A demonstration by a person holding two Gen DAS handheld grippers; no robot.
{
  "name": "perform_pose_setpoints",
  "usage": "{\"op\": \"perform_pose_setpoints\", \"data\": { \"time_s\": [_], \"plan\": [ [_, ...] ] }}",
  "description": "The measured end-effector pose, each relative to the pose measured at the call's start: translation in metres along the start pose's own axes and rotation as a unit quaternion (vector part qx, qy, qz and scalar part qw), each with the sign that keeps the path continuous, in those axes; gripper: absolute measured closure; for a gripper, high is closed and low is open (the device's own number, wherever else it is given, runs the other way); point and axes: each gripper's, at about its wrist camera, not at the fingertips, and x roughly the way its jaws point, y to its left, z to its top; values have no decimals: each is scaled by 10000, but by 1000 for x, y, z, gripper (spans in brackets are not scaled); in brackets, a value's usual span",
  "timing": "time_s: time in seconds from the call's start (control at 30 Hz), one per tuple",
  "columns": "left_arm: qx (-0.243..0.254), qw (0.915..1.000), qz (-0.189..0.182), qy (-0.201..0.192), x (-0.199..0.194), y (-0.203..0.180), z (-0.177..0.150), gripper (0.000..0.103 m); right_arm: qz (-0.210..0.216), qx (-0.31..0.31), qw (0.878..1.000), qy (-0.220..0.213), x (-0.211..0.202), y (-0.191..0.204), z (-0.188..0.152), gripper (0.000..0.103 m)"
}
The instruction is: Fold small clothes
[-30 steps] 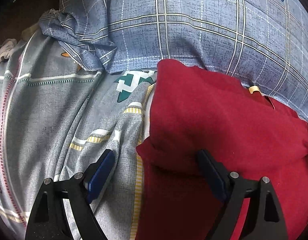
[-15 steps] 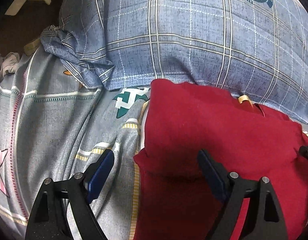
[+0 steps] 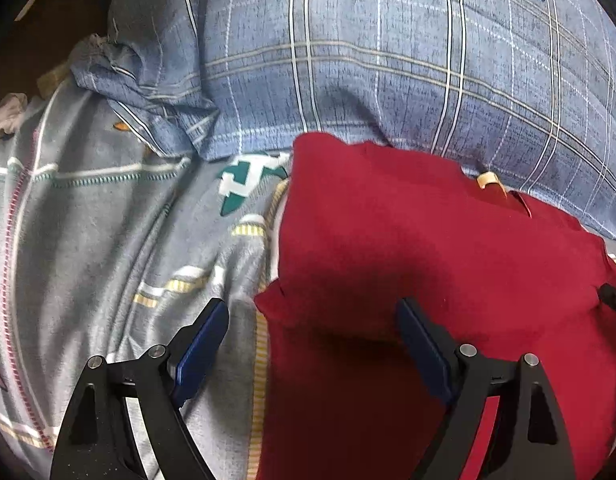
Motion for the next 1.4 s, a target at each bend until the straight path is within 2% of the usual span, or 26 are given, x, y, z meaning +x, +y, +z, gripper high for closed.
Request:
{"op": "perform_pose_setpoints", "data": {
  "time_s": [0.3, 0.6, 1.4],
  "plan": [
    [-1, 10000, 9, 56, 7, -1, 0, 17, 81, 28, 10000, -31, 3, -2, -4, 34],
    [11, 10000, 22, 47, 8, -2, 0, 17, -24, -155, 9999, -34, 7, 6, -6, 29],
    [119, 9999, 67, 2, 7, -4, -2, 17, 94, -58, 9999, -28, 3, 2, -7, 28]
  ]
}}
